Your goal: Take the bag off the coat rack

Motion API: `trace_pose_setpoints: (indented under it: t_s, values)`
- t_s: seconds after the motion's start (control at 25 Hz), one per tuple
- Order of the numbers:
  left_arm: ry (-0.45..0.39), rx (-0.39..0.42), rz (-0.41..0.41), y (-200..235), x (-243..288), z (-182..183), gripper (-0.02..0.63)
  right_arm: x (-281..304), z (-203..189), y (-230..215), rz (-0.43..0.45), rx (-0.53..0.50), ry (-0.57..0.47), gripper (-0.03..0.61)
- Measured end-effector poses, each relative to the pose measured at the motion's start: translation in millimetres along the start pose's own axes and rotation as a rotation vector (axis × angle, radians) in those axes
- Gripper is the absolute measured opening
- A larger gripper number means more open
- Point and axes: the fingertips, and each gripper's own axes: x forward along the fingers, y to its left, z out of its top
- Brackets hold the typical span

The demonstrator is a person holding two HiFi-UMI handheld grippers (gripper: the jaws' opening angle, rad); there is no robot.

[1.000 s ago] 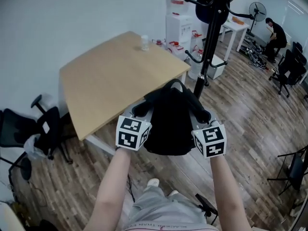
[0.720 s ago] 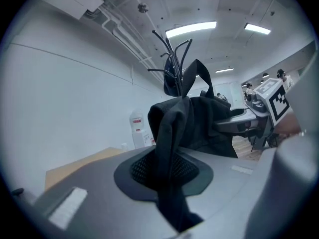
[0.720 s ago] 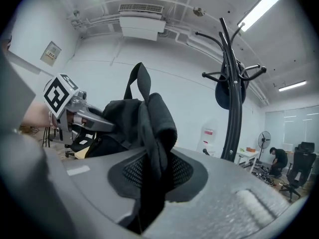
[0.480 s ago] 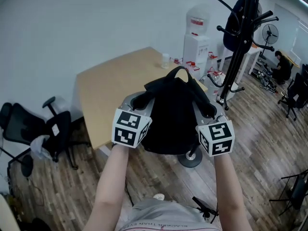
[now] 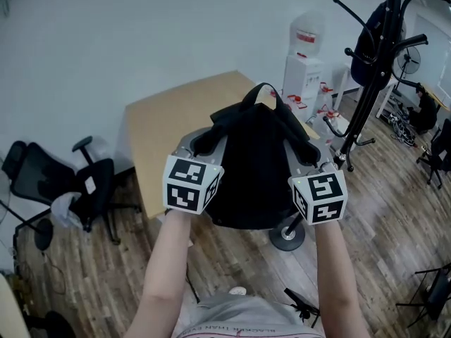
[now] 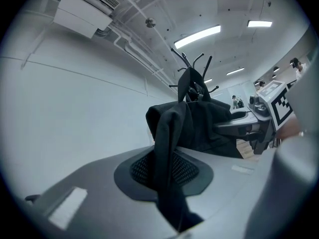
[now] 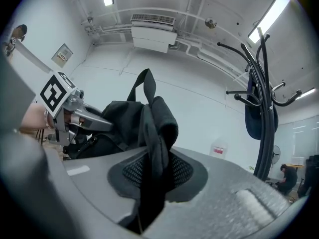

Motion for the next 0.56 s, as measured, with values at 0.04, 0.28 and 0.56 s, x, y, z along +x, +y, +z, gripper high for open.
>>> trace_pose_setpoints:
  t_s: [0.04, 0.28, 0.56]
  values:
    - [0.001, -0.001, 0.004, 3, -1, -1, 0.078, 2, 1, 2, 0.004, 0.001, -0.002, 0.061]
    - [0.001, -0.001, 0.014, 14, -7, -2, 0.078, 10, 5, 11, 0.018, 0.007, -0.009, 0.061]
    - [-0.013, -0.008, 0.017, 26, -16, 0, 0.078, 15, 13, 21, 0.028, 0.002, -0.025, 0.061]
